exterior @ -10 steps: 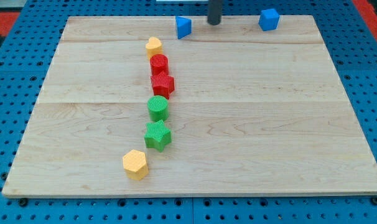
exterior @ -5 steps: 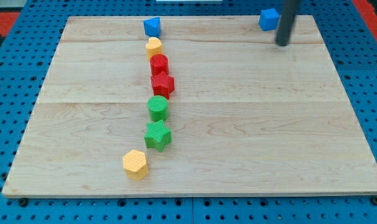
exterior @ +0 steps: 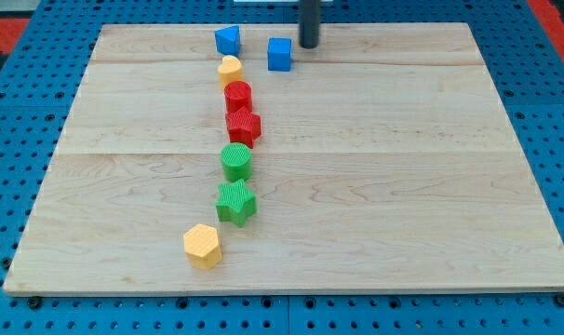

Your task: Push the blue cube in between the yellow heart and the blue triangle

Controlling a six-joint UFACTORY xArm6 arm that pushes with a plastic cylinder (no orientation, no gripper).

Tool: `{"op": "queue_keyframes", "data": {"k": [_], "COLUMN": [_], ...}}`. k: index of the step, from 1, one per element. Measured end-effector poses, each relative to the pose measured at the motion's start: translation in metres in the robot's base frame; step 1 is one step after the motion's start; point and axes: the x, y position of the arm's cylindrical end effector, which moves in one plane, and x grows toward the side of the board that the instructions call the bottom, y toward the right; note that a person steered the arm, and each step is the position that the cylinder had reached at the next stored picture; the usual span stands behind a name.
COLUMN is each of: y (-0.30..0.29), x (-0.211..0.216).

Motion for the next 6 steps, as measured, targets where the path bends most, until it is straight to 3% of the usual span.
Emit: {"op": "queue_keyframes", "data": {"k": [1,2,6], "y": [-0.016,-0.077,-0.093], "x": [0.013,0.017,0.019]}}
